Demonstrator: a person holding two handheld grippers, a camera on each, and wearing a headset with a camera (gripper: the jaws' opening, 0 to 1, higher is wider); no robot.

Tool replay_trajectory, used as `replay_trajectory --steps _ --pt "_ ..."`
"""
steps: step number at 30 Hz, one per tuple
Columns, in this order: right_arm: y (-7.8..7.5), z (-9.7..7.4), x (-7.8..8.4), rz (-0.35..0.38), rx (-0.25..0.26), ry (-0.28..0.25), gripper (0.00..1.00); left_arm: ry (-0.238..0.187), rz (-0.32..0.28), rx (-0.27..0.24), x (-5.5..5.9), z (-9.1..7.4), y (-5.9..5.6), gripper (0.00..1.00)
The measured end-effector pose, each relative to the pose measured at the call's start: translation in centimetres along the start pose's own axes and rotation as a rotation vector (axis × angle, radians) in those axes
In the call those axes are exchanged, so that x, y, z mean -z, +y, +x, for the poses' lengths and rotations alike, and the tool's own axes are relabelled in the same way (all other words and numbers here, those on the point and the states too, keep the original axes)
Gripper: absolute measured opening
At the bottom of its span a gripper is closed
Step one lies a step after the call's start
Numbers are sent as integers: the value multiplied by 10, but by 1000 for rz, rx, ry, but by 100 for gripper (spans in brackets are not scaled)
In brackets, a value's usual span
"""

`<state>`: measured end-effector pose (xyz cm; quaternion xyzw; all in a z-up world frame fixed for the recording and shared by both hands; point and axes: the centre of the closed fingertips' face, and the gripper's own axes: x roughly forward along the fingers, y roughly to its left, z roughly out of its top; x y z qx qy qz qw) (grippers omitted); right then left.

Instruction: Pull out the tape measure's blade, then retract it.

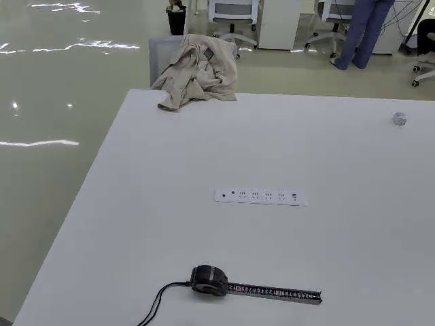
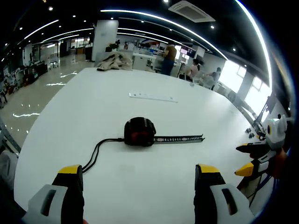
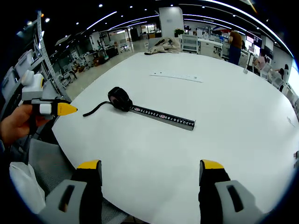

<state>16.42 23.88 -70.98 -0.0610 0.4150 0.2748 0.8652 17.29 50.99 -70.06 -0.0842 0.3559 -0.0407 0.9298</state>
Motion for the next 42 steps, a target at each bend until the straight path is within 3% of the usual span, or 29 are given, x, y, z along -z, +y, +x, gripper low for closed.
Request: replay_trajectory --steps 9,42 --pt "-7 7 0 -11 -3 14 87 -1 -6 -3 -6 16 -4 96" --pt "-30 46 -4 -61 -23 63 83 26 -6 -21 -10 65 -12 92"
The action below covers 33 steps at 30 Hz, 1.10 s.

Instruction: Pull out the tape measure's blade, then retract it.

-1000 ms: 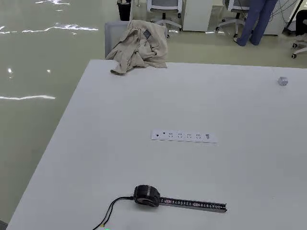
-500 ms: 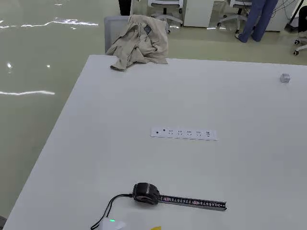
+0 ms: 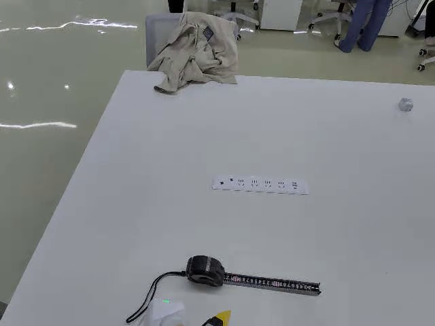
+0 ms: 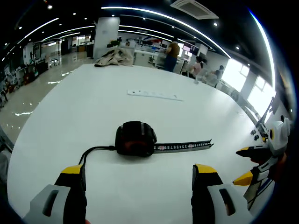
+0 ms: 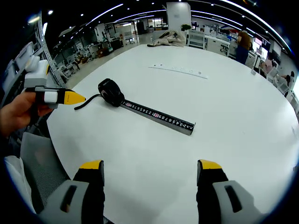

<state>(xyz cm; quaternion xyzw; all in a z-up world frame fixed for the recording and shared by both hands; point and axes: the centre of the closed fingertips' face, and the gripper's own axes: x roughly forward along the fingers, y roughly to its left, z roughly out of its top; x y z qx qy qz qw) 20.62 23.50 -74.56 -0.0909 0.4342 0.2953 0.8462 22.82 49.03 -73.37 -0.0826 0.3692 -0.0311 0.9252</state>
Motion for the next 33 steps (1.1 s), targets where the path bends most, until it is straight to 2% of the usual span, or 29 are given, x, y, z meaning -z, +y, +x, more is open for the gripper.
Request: replay_trajectory --steps 11,24,33 --pt "-6 19 1 -38 -18 23 82 4 -15 -9 -6 16 -2 91" --pt "-21 30 1 -76 -23 46 80 8 -19 -21 -12 36 -6 90" --pt "-30 39 -5 -122 -32 59 79 13 -27 -34 -15 44 -3 89"
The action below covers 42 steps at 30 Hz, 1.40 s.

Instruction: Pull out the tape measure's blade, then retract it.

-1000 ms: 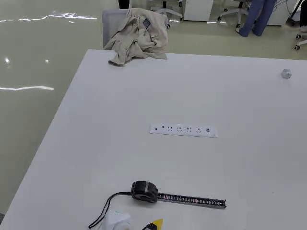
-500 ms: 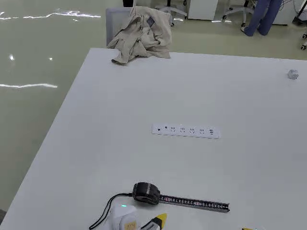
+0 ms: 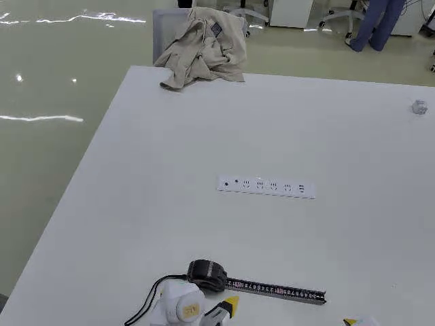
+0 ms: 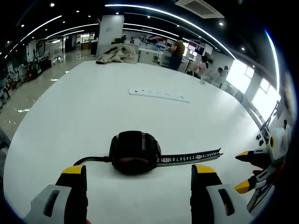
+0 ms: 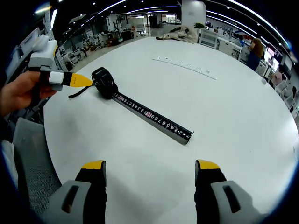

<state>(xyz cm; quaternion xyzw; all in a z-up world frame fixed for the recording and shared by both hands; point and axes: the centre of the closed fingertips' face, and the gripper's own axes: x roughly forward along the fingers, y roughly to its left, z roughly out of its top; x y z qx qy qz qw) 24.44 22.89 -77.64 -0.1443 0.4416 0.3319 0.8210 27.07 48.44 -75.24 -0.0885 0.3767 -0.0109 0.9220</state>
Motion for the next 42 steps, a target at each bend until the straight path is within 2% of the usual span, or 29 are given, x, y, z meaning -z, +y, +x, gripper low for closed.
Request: replay_trajectory --steps 15,28,36,42 --pt "-8 12 -4 -109 -31 18 75 3 -9 -15 -3 14 4 88" --pt "-26 18 -2 -219 -41 52 71 5 -7 -14 -8 27 2 86" --pt "-31 25 -4 -281 -58 71 69 13 -8 -22 -6 34 5 85" --pt "-37 28 -9 -345 -71 77 66 9 -8 -28 -9 37 7 84"
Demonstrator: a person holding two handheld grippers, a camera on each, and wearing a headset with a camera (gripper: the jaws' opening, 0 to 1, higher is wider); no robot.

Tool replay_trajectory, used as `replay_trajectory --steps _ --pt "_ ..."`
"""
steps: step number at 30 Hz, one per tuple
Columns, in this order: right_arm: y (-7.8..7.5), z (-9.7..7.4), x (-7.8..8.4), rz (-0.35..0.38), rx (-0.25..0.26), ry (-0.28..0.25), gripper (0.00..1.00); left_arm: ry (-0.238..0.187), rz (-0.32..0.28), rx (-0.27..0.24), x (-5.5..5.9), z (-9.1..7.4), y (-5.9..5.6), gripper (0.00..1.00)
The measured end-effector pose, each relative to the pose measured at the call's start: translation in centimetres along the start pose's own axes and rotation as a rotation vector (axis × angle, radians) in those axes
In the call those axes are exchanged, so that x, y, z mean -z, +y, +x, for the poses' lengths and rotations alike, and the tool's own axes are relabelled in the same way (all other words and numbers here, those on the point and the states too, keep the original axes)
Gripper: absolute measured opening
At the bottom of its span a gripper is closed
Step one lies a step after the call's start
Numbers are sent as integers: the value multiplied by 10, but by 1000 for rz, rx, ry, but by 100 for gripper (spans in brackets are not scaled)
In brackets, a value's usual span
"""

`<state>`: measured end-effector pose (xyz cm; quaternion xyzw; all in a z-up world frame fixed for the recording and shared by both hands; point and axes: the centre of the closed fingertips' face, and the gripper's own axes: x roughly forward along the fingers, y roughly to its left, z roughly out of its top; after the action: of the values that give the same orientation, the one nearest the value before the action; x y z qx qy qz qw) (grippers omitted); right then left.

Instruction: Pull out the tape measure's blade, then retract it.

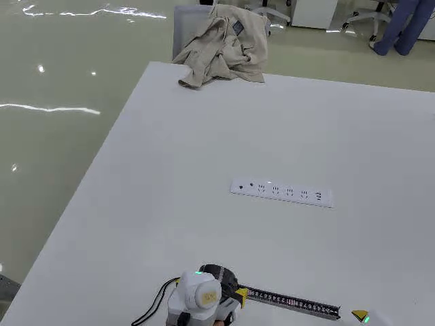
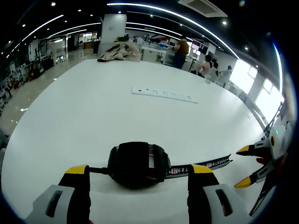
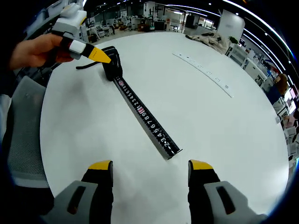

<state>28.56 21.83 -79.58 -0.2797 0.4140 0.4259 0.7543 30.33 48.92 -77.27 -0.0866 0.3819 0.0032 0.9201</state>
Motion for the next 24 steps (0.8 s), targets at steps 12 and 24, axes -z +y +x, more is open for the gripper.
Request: replay_trajectory --steps 12,24 --pt "-14 12 4 -121 -48 53 63 8 5 -2 1 11 1 82" --pt "-22 22 4 -227 -104 76 56 17 11 -4 1 15 5 80"
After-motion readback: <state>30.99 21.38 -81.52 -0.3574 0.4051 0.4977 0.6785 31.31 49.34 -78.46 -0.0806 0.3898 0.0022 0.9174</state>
